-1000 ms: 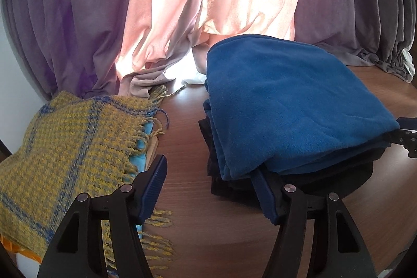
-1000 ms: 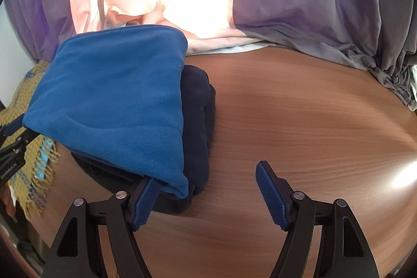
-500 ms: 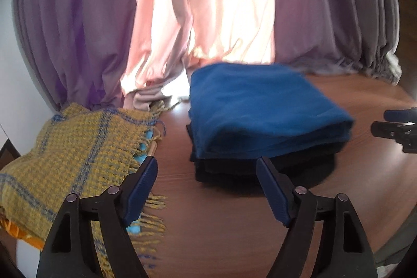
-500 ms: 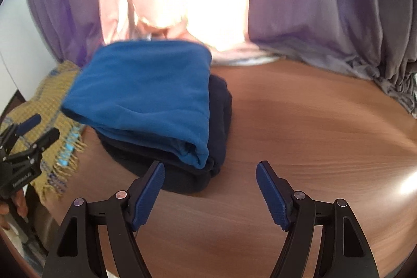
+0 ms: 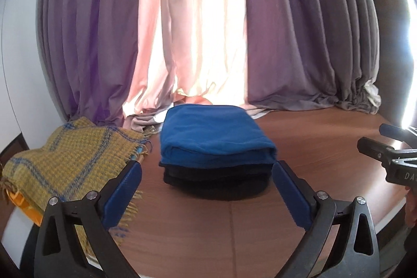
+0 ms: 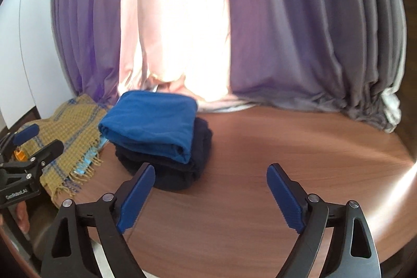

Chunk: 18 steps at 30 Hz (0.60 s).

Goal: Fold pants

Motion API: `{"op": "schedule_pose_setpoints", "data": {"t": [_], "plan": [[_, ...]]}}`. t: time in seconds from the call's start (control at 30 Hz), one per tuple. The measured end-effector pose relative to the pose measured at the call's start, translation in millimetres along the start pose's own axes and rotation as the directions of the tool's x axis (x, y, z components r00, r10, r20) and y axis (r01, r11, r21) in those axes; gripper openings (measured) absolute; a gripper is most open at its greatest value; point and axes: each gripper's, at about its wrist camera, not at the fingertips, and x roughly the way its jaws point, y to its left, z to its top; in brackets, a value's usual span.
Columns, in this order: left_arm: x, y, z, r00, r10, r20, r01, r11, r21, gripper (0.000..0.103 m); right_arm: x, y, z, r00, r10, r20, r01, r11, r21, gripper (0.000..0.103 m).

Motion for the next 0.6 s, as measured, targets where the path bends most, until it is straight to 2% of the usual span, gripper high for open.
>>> {"op": "schedule_pose_setpoints", "data": {"t": [0.1, 0.3, 0.6], "plan": [[-16.9, -12.4, -4.1, 1.000, -0.004, 0.001, 0.004, 1.000, -0.018, 0.103, -24.3, -4.8, -8.2, 0.999, -0.034, 0.034, 0.035, 0.999, -0.020, 0.092], [-49.3, -34.5, -14.4, 0.999, -0.034, 0.003, 0.034, 0.998, -0.055, 0.103, -60.4, -18.9, -25.6, 0.998, -0.044, 0.039, 0.044, 0.999, -0.012, 0.093], [-80.9, -63.3, -28.9, 1.000, -0.027, 0.014, 0.027, 0.999, -0.019, 0.103, -100.8, -31.1, -46.5, 0.997, -0.052, 0.051, 0.054, 0.998, -0.029, 0.093]]}}
